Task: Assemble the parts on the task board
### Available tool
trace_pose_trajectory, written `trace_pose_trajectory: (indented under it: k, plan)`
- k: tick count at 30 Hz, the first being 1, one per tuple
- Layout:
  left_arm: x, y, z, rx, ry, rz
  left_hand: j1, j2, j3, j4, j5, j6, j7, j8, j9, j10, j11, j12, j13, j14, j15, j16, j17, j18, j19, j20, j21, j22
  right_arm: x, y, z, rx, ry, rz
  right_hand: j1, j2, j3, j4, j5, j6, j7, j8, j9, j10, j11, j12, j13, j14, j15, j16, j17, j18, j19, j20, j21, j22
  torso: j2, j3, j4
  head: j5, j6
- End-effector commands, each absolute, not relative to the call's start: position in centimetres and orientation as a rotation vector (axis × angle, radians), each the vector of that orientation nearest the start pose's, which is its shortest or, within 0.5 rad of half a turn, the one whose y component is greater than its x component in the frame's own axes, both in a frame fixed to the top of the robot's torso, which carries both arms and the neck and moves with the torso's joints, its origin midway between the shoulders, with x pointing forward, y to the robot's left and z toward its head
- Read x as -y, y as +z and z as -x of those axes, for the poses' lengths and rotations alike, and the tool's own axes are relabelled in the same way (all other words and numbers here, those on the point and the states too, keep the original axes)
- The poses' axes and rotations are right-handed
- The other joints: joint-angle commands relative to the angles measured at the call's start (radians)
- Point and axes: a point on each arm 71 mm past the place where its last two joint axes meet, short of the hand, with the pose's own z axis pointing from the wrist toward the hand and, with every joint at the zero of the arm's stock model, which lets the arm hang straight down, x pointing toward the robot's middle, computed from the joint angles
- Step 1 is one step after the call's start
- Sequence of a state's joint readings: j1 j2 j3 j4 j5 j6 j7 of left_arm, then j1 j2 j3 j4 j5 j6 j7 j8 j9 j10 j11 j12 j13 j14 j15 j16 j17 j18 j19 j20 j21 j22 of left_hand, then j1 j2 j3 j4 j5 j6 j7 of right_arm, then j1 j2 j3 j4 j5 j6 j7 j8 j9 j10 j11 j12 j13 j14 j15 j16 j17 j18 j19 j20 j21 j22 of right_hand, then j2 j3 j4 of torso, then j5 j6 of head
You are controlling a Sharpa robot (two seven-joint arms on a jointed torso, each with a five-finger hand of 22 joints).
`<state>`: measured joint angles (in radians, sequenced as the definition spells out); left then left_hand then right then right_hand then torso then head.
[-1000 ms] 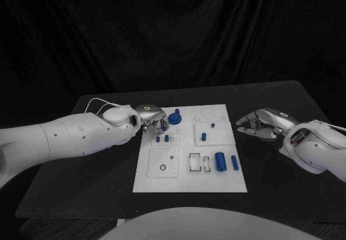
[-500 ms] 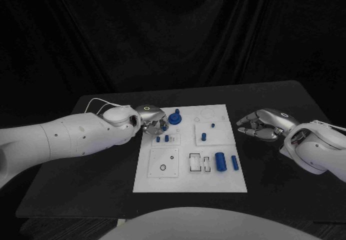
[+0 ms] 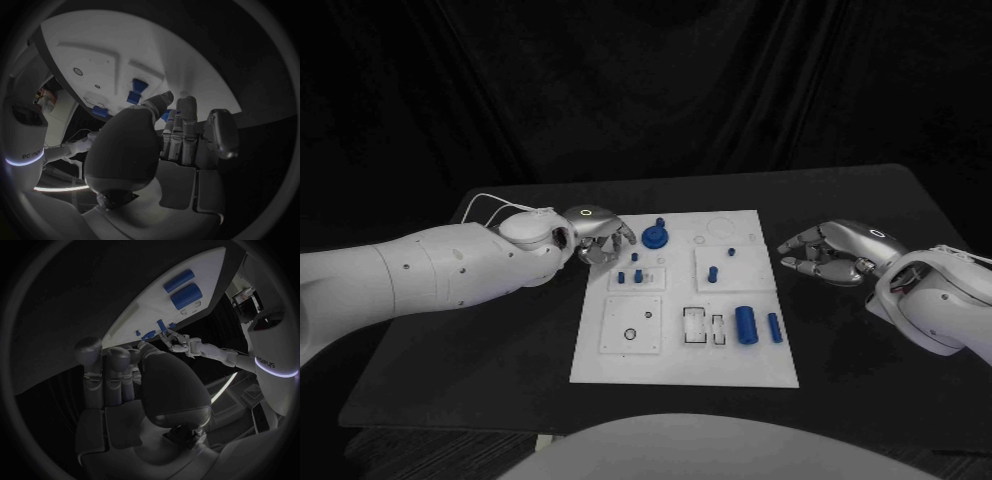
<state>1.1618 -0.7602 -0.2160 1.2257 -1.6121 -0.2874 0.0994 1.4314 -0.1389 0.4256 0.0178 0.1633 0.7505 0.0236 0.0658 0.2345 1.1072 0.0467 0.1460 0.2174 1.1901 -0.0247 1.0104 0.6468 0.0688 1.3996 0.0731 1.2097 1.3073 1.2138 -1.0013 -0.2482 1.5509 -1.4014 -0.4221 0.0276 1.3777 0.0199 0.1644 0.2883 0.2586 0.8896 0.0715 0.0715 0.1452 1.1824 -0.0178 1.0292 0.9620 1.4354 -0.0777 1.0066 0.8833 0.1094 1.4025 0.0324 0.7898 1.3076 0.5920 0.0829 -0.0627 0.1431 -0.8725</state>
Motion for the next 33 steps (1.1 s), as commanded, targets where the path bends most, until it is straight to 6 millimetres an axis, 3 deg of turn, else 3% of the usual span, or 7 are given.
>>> trace_pose_trajectory:
  k: [1,8,14,17,20,24,33]
  plan:
    - [-24.7,-27.3,-49.3,-1.71,-0.507,-0.437,-0.016,-0.004,-0.012,0.019,-0.028,-0.132,-0.009,-0.009,-0.041,-0.012,0.011,-0.011,0.0,0.002,0.004,-0.004,-0.002,0.007,0.0,0.01,-0.003,0.163,27.1,-23.3,-44.5,-1.727,0.606,0.145,-0.001,-0.001,0.009,-0.002,0.003,-0.003,-0.003,-0.002,-0.002,-0.018,-0.002,-0.033,-0.031,-0.008,0.0,-0.005,-0.002,0.012,-0.006,0.003,-0.008,0.101,-0.001,-0.0003,0.0004,0.005,0.0]
    - [-26.7,-25.7,-49.0,-1.56,-0.513,-0.417,0.052,-0.027,-0.17,0.191,-0.083,-0.381,-0.065,-0.023,-0.134,-0.103,0.019,-0.039,0.0,-0.003,0.009,-0.022,-0.021,0.011,-0.011,0.015,-0.033,0.157,26.9,-21.4,-45.1,-1.685,0.608,0.152,0.002,-0.012,0.024,-0.002,0.003,0.002,0.001,-0.001,-0.006,-0.099,0.004,-0.248,-0.229,-0.002,0.003,-0.002,0.004,0.011,0.001,0.005,-0.004,0.103,0.0,-0.001,0.0001,-0.001,0.0]
    - [-27.9,-23.4,-48.9,-1.43,-0.547,-0.391,0.065,-0.015,-0.201,0.272,-0.099,-0.232,-0.068,0.002,-0.115,-0.197,0.02,-0.034,0.024,-0.087,0.02,-0.071,-0.069,0.036,-0.096,0.025,-0.192,0.12,26.1,-19.6,-45.7,-1.654,0.616,0.169,0.017,-0.025,0.036,-0.005,0.003,0.005,0.003,-0.001,-0.008,-0.095,0.007,-0.306,-0.271,-0.001,0.006,-0.003,0.004,0.011,0.003,0.006,-0.006,0.103,0.003,-0.0061,0.0084,-0.004,0.0]
    - [-28.4,-22.5,-48.9,-1.401,-0.604,-0.312,0.024,0.006,-0.206,0.266,-0.085,-0.108,-0.075,0.024,-0.098,-0.253,0.01,-0.011,0.039,-0.273,0.036,-0.181,-0.103,0.084,-0.346,0.042,-0.572,0.03,25.7,-18.8,-46.0,-1.648,0.62,0.182,0.036,-0.039,0.045,-0.009,0.002,0.007,0.005,0.0,-0.009,-0.104,0.01,-0.348,-0.298,-0.001,0.008,-0.007,0.001,0.011,0.004,0.008,-0.01,0.103,0.005,-0.0097,0.0108,-0.005,0.0]
    - [-29.3,-21.4,-48.9,-1.411,-0.792,-0.104,-0.05,0.045,-0.25,0.252,-0.028,-0.019,0.012,0.022,-0.098,-0.405,0.046,0.04,0.05,-0.557,0.119,-0.345,-0.173,0.059,-0.67,0.079,-0.865,-0.044,24.8,-17.5,-46.6,-1.655,0.623,0.209,0.08,-0.072,0.067,-0.018,-0.001,0.013,0.012,0.001,-0.009,-0.125,0.02,-0.429,-0.351,-0.014,0.017,-0.033,-0.024,0.014,-0.005,0.013,-0.041,0.098,0.006,-0.0152,0.0143,-0.004,0.0]
    - [-30.0,-21.1,-49.1,-1.454,-1.047,0.198,-0.086,0.073,-0.329,0.27,-0.006,-0.008,0.065,0.01,-0.11,-0.579,0.022,0.068,0.019,-0.827,0.1,-0.535,-0.299,0.058,-0.935,0.069,-1.082,-0.148,23.5,-16.2,-47.4,-1.697,0.6,0.246,0.099,-0.096,0.074,-0.02,-0.016,-0.001,0.011,-0.005,-0.014,-0.18,0.039,-0.483,-0.382,-0.076,0.035,-0.131,-0.12,0.031,-0.059,0.026,-0.193,0.067,0.009,-0.022,0.0187,-0.003,0.0]
    - [-29.7,-20.4,-48.3,-1.382,-1.486,0.667,-0.17,0.114,-0.52,0.278,-0.004,-0.411,0.011,-0.029,-0.196,-0.997,-0.047,-0.039,-0.163,-1.181,0.072,-0.991,-0.632,0.085,-1.328,0.096,-1.166,-0.654,20.4,-15.2,-48.2,-1.803,0.474,0.437,0.157,-0.12,0.095,-0.069,-0.024,-0.039,-0.03,-0.003,-0.023,-0.413,0.112,-0.642,-0.497,-0.21,0.073,-0.225,-0.218,0.061,-0.173,0.065,-0.441,0.033,0.012,-0.0338,0.0314,-0.017,0.0]
